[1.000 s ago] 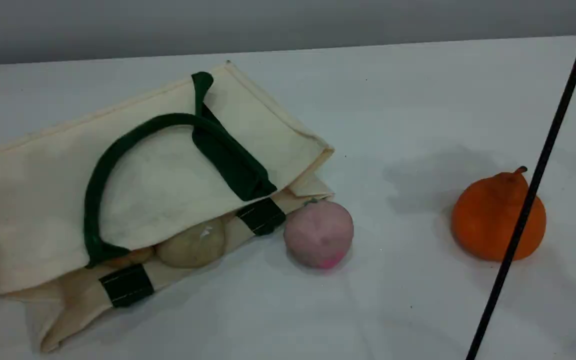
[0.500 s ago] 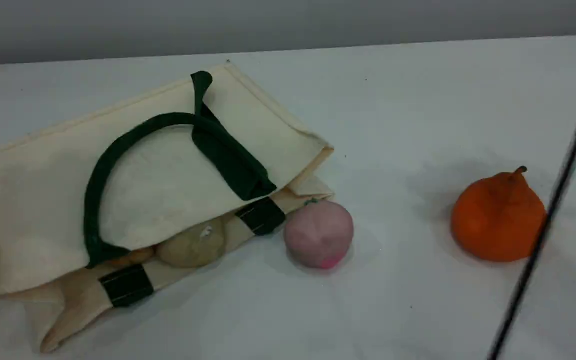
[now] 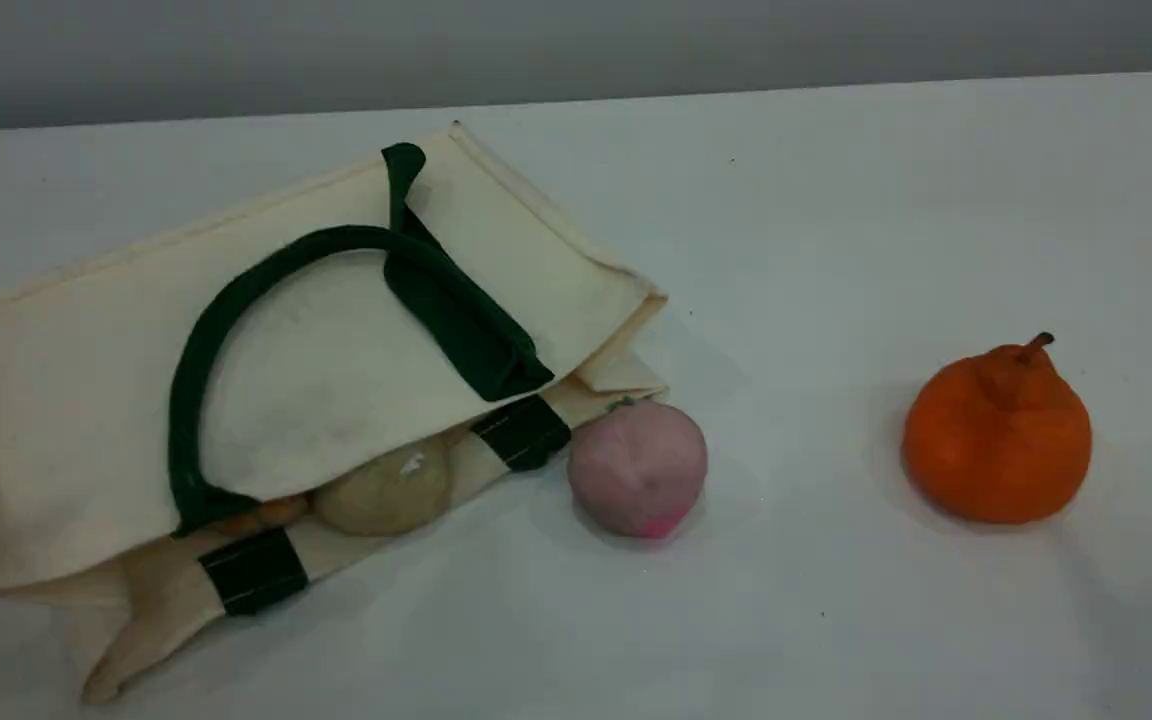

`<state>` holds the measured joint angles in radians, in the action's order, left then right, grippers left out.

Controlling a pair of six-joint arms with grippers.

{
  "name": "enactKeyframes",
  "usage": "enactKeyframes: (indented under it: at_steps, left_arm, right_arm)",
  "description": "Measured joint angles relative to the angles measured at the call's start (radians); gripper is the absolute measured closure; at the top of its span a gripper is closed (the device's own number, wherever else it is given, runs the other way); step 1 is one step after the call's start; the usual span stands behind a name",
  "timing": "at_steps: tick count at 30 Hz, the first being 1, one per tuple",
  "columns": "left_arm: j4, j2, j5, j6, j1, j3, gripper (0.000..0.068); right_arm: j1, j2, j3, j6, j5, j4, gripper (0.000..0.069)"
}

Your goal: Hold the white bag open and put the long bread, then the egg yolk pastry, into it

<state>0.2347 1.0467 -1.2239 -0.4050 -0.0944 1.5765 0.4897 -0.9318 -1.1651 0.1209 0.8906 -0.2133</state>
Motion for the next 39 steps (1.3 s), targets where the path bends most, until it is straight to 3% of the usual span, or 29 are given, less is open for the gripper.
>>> enactKeyframes:
  at_steps: [9, 15, 29, 39]
  left_arm:
    - [-0.001, -0.303, 0.001, 0.001, 0.000, -0.250, 0.0141]
    - [0.004, -0.519, 0.001, 0.067, 0.000, -0.444, 0.0141]
    - [0.032, -0.855, 0.003, 0.110, 0.000, -0.824, 0.0141]
    - [0.027, -0.861, 0.053, 0.109, 0.000, -1.003, 0.0141]
  right_arm:
    - [0.000, 0.257, 0.001, -0.101, 0.165, 0.078, 0.0135]
    - [0.000, 0.431, 0.025, -0.142, 0.292, 0.178, 0.0135]
    - [0.000, 0.903, 0.482, -0.234, 0.199, 0.275, 0.0135]
    - [0.000, 0.932, 0.651, -0.228, 0.197, 0.305, 0.0135]
